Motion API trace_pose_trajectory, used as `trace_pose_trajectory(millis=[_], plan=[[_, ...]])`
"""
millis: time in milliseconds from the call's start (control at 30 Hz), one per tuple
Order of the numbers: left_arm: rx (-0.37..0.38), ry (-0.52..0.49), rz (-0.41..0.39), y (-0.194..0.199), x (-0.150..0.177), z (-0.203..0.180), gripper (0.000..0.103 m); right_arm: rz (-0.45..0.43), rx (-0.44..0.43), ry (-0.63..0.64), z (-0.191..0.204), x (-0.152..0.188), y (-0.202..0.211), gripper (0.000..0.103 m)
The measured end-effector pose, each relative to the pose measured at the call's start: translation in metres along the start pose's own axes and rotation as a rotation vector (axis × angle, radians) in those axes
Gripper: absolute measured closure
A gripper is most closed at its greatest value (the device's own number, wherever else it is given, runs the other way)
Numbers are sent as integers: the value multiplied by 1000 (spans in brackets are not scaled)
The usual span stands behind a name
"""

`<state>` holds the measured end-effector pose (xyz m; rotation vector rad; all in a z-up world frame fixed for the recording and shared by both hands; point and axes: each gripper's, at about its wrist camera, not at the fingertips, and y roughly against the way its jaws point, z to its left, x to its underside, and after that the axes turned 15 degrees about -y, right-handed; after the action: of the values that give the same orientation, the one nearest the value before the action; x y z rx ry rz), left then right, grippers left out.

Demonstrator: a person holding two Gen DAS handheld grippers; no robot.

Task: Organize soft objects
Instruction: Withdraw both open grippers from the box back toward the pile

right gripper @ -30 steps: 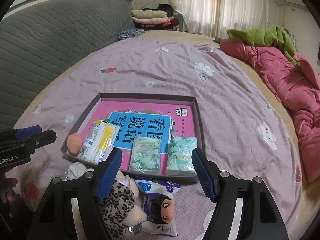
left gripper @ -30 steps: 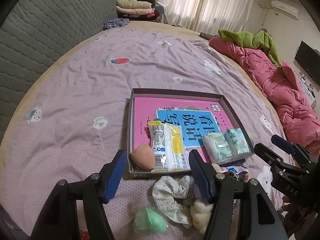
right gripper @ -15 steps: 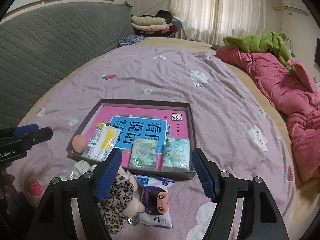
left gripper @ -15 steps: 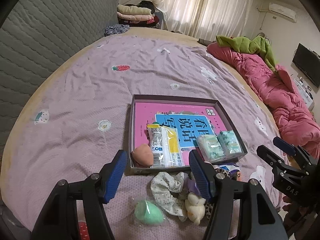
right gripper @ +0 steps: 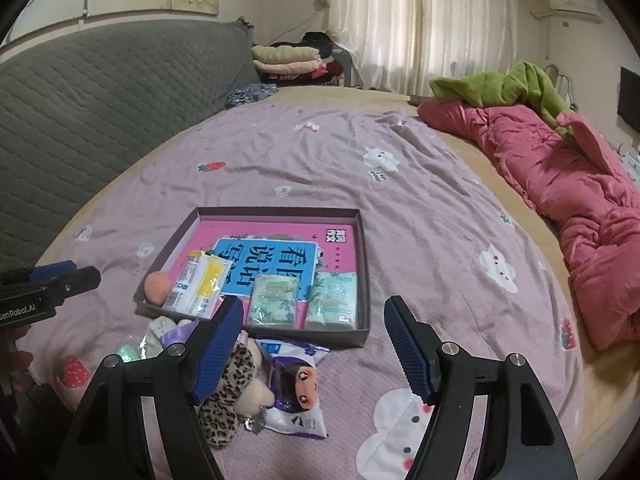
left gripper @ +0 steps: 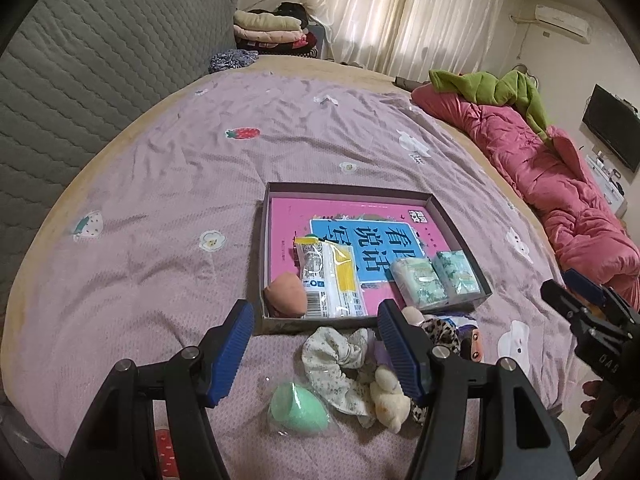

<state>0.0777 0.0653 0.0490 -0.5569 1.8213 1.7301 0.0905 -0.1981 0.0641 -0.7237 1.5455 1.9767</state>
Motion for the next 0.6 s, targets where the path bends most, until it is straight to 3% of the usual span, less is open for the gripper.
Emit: trace_pose_trajectory(millis=[600], plan=[[1,-18,47,-4,24,-2,39,3,-20,0,-8,18,8,29]])
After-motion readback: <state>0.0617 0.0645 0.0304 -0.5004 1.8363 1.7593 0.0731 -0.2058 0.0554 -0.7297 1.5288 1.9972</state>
